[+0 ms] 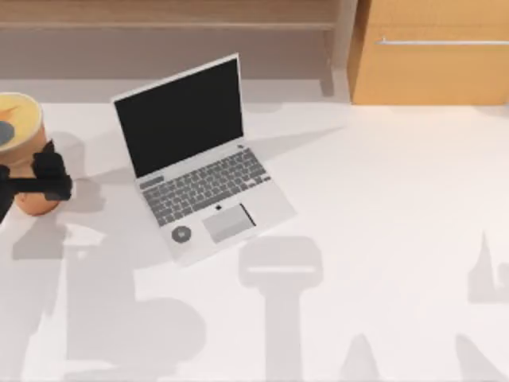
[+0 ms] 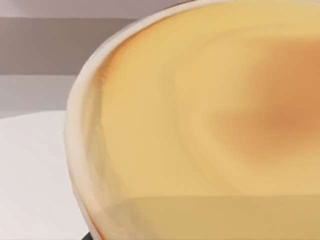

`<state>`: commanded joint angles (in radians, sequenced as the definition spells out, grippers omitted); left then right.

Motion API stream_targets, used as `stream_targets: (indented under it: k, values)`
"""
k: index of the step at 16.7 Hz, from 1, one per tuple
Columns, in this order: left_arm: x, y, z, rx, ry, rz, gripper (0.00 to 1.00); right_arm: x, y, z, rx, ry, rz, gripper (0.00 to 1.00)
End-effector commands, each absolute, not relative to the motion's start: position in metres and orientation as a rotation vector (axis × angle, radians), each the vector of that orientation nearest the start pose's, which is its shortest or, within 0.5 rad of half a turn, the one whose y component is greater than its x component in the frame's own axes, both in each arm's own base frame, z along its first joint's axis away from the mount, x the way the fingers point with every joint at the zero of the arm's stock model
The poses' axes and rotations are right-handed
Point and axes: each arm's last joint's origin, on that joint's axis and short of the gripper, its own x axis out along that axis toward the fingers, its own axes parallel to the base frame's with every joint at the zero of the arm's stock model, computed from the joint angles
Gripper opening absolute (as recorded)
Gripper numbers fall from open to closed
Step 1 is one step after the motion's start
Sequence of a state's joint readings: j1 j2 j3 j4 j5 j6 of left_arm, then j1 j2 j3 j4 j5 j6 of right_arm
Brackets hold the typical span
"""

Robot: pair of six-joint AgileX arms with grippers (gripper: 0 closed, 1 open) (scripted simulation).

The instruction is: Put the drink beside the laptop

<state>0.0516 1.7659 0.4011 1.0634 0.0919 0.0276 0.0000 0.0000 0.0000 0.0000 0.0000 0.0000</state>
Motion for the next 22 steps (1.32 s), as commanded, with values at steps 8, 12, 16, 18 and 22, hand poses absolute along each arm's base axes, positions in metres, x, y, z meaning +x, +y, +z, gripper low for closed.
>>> stream_targets:
  k: [8, 12, 16, 18, 22]
  values:
    - [0.2791, 0.0125, 0.1012, -0.008, 0.299, -0.028, 0.0, 0.1057, -0.0012, 0.16, 0.0, 0.0, 0.0, 1.0]
    - [0.2791, 0.0125, 0.1012, -0.008, 0.299, -0.028, 0.0, 0.1057, -0.0012, 0.16, 0.0, 0.0, 0.0, 1.0]
    - [0.2788, 0.0127, 0.1009, -0.006, 0.301, -0.027, 0.0, 0.1057, -0.0012, 0.16, 0.0, 0.0, 0.0, 1.0]
    - [0.2787, 0.0127, 0.1034, -0.006, 0.301, -0.027, 0.0, 0.1057, -0.0012, 0.16, 0.0, 0.0, 0.0, 1.0]
    - [0.2786, 0.0127, 0.1096, -0.006, 0.302, -0.027, 0.0, 0.1057, -0.0012, 0.16, 0.0, 0.0, 0.0, 1.0]
